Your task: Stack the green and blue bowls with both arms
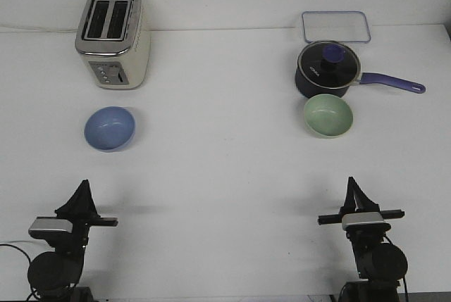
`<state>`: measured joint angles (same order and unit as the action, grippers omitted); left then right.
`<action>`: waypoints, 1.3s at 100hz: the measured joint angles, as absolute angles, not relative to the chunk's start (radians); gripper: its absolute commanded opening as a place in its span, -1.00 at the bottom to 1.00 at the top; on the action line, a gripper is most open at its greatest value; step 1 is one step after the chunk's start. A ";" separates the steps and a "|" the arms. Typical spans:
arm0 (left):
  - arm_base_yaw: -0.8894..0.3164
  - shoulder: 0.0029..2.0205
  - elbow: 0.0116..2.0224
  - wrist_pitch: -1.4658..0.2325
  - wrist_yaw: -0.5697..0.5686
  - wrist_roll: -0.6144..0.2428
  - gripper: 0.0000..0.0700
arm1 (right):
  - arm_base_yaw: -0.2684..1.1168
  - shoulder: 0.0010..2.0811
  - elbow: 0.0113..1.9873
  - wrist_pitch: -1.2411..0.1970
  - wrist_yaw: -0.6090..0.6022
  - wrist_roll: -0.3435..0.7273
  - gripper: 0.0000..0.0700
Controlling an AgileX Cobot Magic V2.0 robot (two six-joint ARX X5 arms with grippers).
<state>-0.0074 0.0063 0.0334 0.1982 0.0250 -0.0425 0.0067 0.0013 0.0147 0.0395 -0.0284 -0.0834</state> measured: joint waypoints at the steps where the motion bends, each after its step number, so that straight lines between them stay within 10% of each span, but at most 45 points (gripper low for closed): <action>1: -0.007 0.006 0.033 0.198 0.025 -0.043 -0.96 | 0.007 0.001 0.015 0.039 -0.028 -0.068 -1.00; 25: -0.007 0.006 0.033 0.198 0.025 -0.043 -0.96 | 0.007 0.010 0.062 -0.089 -0.026 0.303 -1.00; 50: -0.007 0.006 0.033 0.199 0.025 -0.043 -0.96 | 0.007 0.201 0.355 -0.282 0.027 0.381 -0.97; 68: -0.007 0.006 0.033 0.198 0.025 -0.043 -0.96 | 0.006 0.475 0.616 -0.423 0.027 0.365 0.74; 130: -0.007 0.006 0.033 0.198 0.025 -0.043 -0.96 | -0.086 1.501 1.341 -0.662 0.023 0.200 0.75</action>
<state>-0.0074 0.0063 0.0334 0.1982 0.0250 -0.0425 -0.0856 1.5005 1.3411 -0.6621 0.0227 0.1997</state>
